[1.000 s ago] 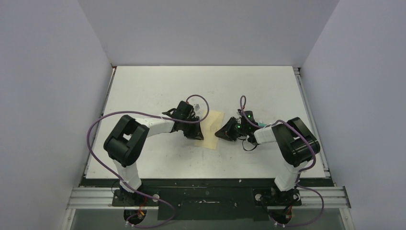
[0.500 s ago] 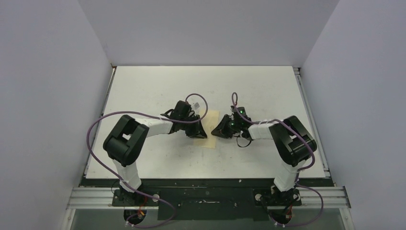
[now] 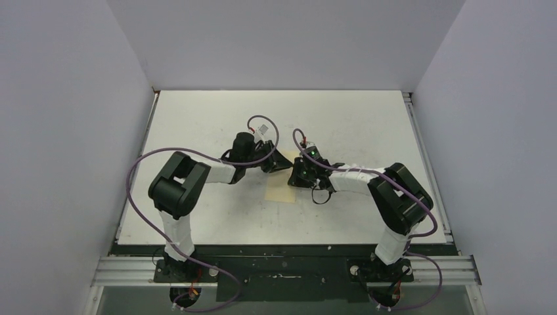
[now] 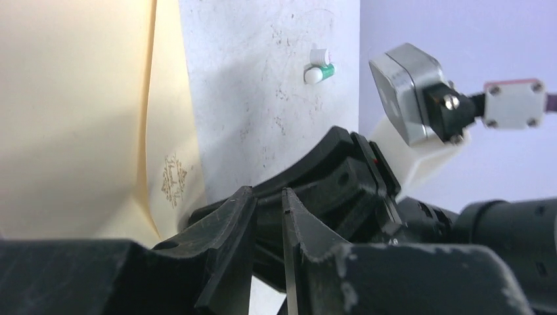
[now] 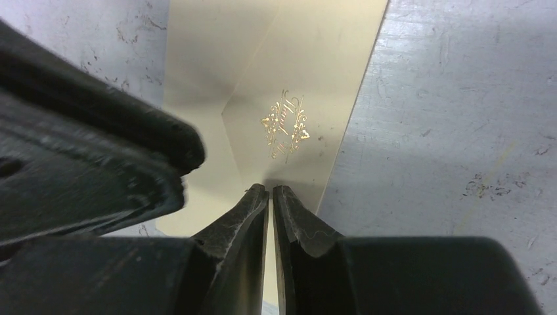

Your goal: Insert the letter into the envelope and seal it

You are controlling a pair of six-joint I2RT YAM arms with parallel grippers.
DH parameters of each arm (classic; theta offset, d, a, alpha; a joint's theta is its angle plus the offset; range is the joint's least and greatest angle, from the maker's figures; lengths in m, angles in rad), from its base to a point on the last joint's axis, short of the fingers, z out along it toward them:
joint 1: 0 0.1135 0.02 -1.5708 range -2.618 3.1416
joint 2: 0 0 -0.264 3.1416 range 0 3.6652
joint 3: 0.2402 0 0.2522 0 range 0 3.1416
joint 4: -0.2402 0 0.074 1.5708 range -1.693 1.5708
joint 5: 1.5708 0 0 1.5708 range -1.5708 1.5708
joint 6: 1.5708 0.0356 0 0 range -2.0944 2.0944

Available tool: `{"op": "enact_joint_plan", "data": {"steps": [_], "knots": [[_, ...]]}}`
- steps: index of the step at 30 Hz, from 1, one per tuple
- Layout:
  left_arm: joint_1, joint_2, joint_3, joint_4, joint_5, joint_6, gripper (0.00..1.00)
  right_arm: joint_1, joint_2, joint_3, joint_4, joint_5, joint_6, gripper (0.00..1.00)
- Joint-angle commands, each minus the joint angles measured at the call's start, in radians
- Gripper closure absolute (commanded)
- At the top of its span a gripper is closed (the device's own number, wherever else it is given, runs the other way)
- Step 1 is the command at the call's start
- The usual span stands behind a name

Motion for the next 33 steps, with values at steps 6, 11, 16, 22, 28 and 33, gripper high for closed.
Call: {"op": "enact_joint_plan", "data": {"steps": [6,11,16,22,28,33], "knots": [[-0.020,0.073,0.104,-0.175,-0.122,0.152,0.85,0.011,0.025,-0.050,-0.167,0.136,-0.075,0.87],[-0.014,0.104,0.106,-0.257,-0.122,0.215,0.86,0.011,0.022,-0.057,-0.172,0.136,-0.080,0.87],[-0.012,0.134,0.106,-0.337,-0.142,0.245,0.87,0.020,-0.001,-0.053,-0.184,0.133,-0.093,0.86],[0.001,0.141,0.087,-0.378,-0.126,0.260,0.89,0.105,-0.038,-0.002,-0.178,0.203,-0.208,0.83],[0.014,0.146,0.045,-0.362,-0.071,0.208,0.89,0.229,-0.030,0.117,-0.249,0.443,-0.251,0.82],[0.039,0.159,0.003,-0.281,-0.016,0.070,0.90,0.247,-0.036,0.107,-0.241,0.544,-0.197,0.83]]}}
